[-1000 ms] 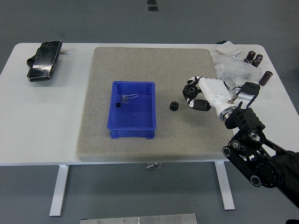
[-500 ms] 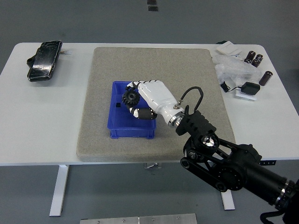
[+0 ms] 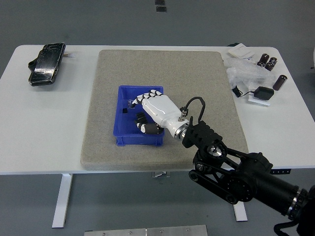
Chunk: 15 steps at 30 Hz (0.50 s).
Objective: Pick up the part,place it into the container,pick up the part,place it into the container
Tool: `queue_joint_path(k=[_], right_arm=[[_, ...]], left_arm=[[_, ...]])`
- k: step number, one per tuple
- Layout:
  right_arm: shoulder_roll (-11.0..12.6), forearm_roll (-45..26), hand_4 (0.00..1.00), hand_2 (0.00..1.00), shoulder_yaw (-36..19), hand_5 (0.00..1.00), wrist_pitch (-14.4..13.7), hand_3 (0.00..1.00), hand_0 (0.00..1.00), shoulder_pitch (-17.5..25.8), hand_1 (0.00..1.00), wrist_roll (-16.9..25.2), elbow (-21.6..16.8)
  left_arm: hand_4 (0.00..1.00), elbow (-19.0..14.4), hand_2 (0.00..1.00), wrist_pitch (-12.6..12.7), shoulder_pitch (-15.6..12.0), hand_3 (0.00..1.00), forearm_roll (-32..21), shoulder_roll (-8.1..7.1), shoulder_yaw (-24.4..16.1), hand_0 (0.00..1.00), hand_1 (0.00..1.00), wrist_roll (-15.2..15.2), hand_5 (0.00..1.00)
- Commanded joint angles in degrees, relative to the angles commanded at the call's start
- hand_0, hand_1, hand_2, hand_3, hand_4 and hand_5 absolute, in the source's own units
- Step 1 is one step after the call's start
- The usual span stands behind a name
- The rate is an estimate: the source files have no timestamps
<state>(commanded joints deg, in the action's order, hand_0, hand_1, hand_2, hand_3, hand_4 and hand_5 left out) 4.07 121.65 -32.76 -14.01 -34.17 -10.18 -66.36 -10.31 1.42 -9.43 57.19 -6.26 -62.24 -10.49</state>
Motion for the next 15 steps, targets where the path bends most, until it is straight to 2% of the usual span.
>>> queue_joint_path(k=[3, 4, 9, 10, 15], right_arm=[[0.07, -2.05, 0.681, 0.853, -0.97, 0.311, -0.93, 0.781, 0.966, 0.64, 0.887, 1.06, -0.40], [0.09, -3.46, 0.760, 0.857, -1.75, 0.353, -1.73, 0.816, 0.972, 1.14, 0.892, 1.90, -0.73], [0.52, -10.34, 0.760, 0.857, -7.88, 0.353, -6.69, 0.816, 0.972, 4.37, 0.892, 5.59, -1.71], [0.94, -11.54, 0.752, 0.838, -9.36, 0.358, -7.24, 0.797, 0.937, 4.77, 0.862, 5.78, -1.15], [3.12, -15.11, 0.752, 0.838, -14.67, 0.358, -8.10, 0.797, 0.937, 5.24, 0.862, 6.23, 3.32]], left_arm=[[0.690, 0.00, 0.563, 0.00, 0.01, 0.610, 0.04, 0.00, 0.00, 0.641, 0.566, 0.00, 0.257], [0.689, 0.00, 0.563, 0.00, 0.00, 0.611, 0.08, 0.01, -0.02, 0.641, 0.567, 0.00, 0.255], [0.689, 0.00, 0.563, -0.01, -0.10, 0.611, -0.11, 0.12, 0.18, 0.641, 0.567, 0.01, 0.255], [0.689, 0.00, 0.563, 0.01, -0.13, 0.611, -0.16, 0.15, 0.20, 0.642, 0.567, 0.01, 0.254], [0.689, 0.00, 0.563, 0.06, -0.16, 0.611, -0.24, 0.18, 0.21, 0.642, 0.567, -0.02, 0.254]])
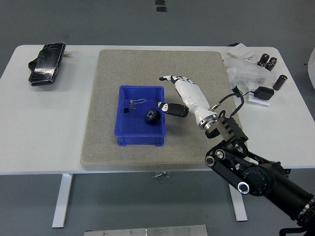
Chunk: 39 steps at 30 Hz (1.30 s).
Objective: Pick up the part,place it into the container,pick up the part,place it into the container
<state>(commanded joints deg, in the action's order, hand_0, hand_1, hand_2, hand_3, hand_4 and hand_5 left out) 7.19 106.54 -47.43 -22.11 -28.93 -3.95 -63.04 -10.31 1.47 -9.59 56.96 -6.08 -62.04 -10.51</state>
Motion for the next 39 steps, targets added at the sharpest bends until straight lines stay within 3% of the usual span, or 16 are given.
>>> queue_joint_path(k=[1, 8, 24, 25, 30, 31, 36, 37, 39], right_arm=[[0.24, -0.47, 0.710, 0.815, -0.37, 0.326, 0.03, 0.773, 0.875, -0.04, 0.811, 0.07, 1.18], [0.17, -1.21, 0.696, 0.810, 2.67, 0.319, 1.33, 0.765, 0.855, -0.26, 0.787, -0.30, 6.69], [-0.75, -0.01, 0.671, 0.780, 6.94, 0.307, 2.68, 0.751, 0.841, -1.70, 0.752, -0.83, 11.52], [-0.73, 0.25, 0.384, 0.709, 7.03, 0.176, 2.57, 0.705, 0.815, -1.74, 0.705, -0.89, 11.70], [-0.60, 1.56, 0.384, 0.709, 7.39, 0.176, 2.16, 0.705, 0.815, -1.63, 0.705, -1.28, 12.04], [-0.57, 1.90, 0.018, 0.551, 7.49, 0.057, 2.02, 0.576, 0.730, -1.60, 0.554, -1.40, 12.07], [-0.48, 3.53, 0.018, 0.551, 7.70, 0.057, 1.35, 0.576, 0.730, -1.58, 0.554, -1.97, 11.94], [-0.43, 3.80, 0.002, 0.483, 7.73, 0.002, 1.16, 0.484, 0.662, -1.61, 0.458, -2.01, 11.86], [-0.37, 4.05, 0.002, 0.483, 7.76, 0.002, 0.89, 0.484, 0.662, -1.65, 0.458, -1.96, 11.73]], left_arm=[[0.688, 0.00, 0.563, 0.01, 0.02, 0.611, 0.05, 0.00, -0.05, 0.642, 0.568, 0.00, 0.253], [0.687, 0.00, 0.563, -0.05, 0.21, 0.611, 0.35, 0.02, -0.21, 0.642, 0.567, 0.09, 0.250], [0.683, 0.00, 0.563, -0.11, 0.24, 0.610, 0.35, -0.08, 0.03, 0.642, 0.567, 0.09, 0.243], [0.683, 0.00, 0.563, -0.11, 0.24, 0.610, 0.32, -0.09, 0.07, 0.642, 0.566, 0.09, 0.242], [0.683, 0.00, 0.563, -0.10, 0.23, 0.610, 0.37, -0.13, 0.04, 0.642, 0.566, 0.13, 0.242], [0.683, 0.00, 0.563, -0.11, 0.23, 0.610, 0.36, -0.13, 0.06, 0.642, 0.567, 0.16, 0.242], [0.683, 0.00, 0.563, -0.12, 0.22, 0.610, 0.35, -0.14, 0.07, 0.642, 0.567, 0.24, 0.242], [0.683, 0.00, 0.564, -0.12, 0.22, 0.610, 0.30, -0.14, 0.11, 0.642, 0.568, 0.28, 0.242], [0.683, 0.00, 0.564, -0.13, 0.21, 0.610, 0.20, -0.13, 0.21, 0.642, 0.568, 0.33, 0.242]])
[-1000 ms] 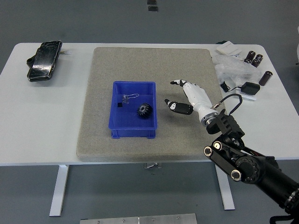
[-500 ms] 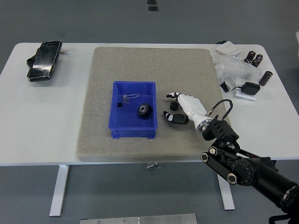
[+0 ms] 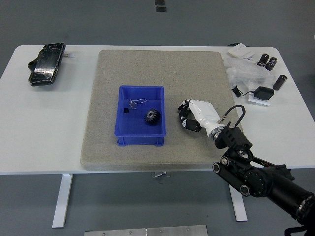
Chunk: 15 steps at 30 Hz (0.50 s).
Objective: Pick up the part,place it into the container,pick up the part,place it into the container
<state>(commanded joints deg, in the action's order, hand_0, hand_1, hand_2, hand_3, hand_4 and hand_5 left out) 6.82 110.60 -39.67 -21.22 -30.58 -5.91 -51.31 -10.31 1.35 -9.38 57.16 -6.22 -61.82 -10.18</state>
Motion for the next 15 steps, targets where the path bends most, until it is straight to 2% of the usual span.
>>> queue_joint_path(k=[6, 15], right_arm=[[0.39, 0.95, 0.002, 0.461, -0.12, 0.002, -1.08, 0.447, 0.650, -0.30, 0.449, 0.33, -1.22], [0.21, 3.33, 0.002, 0.449, -1.74, 0.002, -2.69, 0.434, 0.647, -1.90, 0.449, 0.34, -6.98]], left_arm=[[0.684, 0.00, 0.564, 0.02, 0.03, 0.610, -0.34, 0.09, 0.26, 0.643, 0.567, 0.08, 0.243], [0.686, 0.00, 0.564, 0.06, 0.04, 0.610, -0.45, 0.10, 0.30, 0.643, 0.567, 0.11, 0.246]])
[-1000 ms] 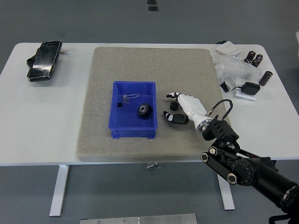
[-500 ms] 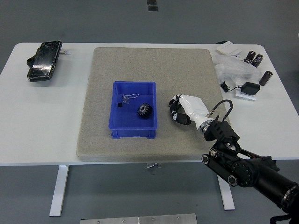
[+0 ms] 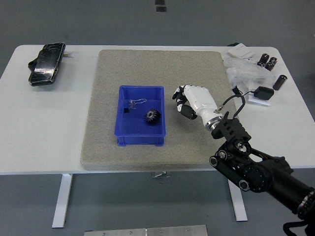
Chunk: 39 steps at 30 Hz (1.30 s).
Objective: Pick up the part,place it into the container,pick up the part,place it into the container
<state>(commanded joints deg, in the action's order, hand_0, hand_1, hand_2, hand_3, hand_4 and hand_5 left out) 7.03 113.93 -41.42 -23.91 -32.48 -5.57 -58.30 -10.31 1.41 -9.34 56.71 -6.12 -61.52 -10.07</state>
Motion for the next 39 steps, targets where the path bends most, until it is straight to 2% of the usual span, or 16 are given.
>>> queue_joint_path(k=[6, 9, 12, 13, 18, 19, 24, 25, 34, 39], right_arm=[[-1.59, 0.89, 0.002, 0.445, 2.42, 0.002, -0.20, 0.429, 0.644, -1.82, 0.450, -0.87, -4.55], [-2.66, 0.95, 0.002, 0.442, 4.67, 0.002, 0.20, 0.427, 0.643, -2.31, 0.448, -1.13, -5.37], [-3.82, 0.50, 0.002, 0.442, 7.34, 0.002, 1.91, 0.427, 0.643, -2.48, 0.448, -1.12, -5.19], [-4.18, 0.38, 0.102, 0.593, 8.04, 0.081, 2.73, 0.572, 0.725, -2.46, 0.600, -0.96, -4.80], [-5.19, 1.35, 0.102, 0.593, 8.77, 0.081, 5.66, 0.572, 0.725, -2.10, 0.600, -0.57, -2.81], [-5.24, 1.52, 0.517, 0.861, 8.63, 0.283, 5.99, 0.791, 0.908, -2.04, 0.856, -0.51, -2.59], [-5.17, -0.27, 0.517, 0.861, 7.81, 0.283, 5.37, 0.791, 0.908, -1.88, 0.856, 0.82, -2.82], [-5.16, -1.35, 0.673, 0.930, 7.62, 0.402, 5.08, 0.902, 0.978, -1.80, 0.913, 1.24, -3.00], [-4.85, -10.35, 0.676, 0.917, 5.68, 0.397, 3.77, 0.895, 0.979, -0.85, 0.913, 4.30, -4.03], [-4.17, -16.53, 0.697, 0.882, 1.46, 0.420, 2.56, 0.857, 0.966, 1.14, 0.899, 7.94, -6.97]], left_arm=[[0.686, 0.00, 0.565, 0.00, -0.03, 0.611, -0.02, 0.02, 0.02, 0.643, 0.567, -0.08, 0.246], [0.688, 0.00, 0.565, 0.00, -0.01, 0.611, -0.02, 0.02, 0.02, 0.644, 0.567, -0.11, 0.250], [0.688, 0.00, 0.565, -0.02, 0.03, 0.611, -0.08, 0.06, 0.12, 0.644, 0.567, -0.14, 0.250], [0.689, 0.00, 0.565, -0.02, 0.04, 0.611, -0.09, 0.07, 0.14, 0.643, 0.567, -0.16, 0.250], [0.689, 0.00, 0.565, -0.01, 0.02, 0.611, -0.14, 0.11, 0.18, 0.643, 0.567, -0.23, 0.250], [0.690, 0.00, 0.564, -0.01, 0.01, 0.610, -0.13, 0.11, 0.18, 0.643, 0.568, -0.24, 0.254], [0.690, 0.00, 0.564, -0.01, -0.02, 0.610, -0.09, 0.14, 0.18, 0.643, 0.568, -0.24, 0.254], [0.689, 0.00, 0.564, -0.01, -0.02, 0.610, -0.06, 0.15, 0.17, 0.643, 0.567, -0.24, 0.256], [0.689, 0.00, 0.565, -0.06, -0.02, 0.609, 0.02, 0.25, 0.19, 0.643, 0.568, -0.21, 0.256], [0.688, 0.00, 0.565, -0.06, -0.06, 0.609, 0.01, 0.31, 0.21, 0.642, 0.567, -0.23, 0.255]])
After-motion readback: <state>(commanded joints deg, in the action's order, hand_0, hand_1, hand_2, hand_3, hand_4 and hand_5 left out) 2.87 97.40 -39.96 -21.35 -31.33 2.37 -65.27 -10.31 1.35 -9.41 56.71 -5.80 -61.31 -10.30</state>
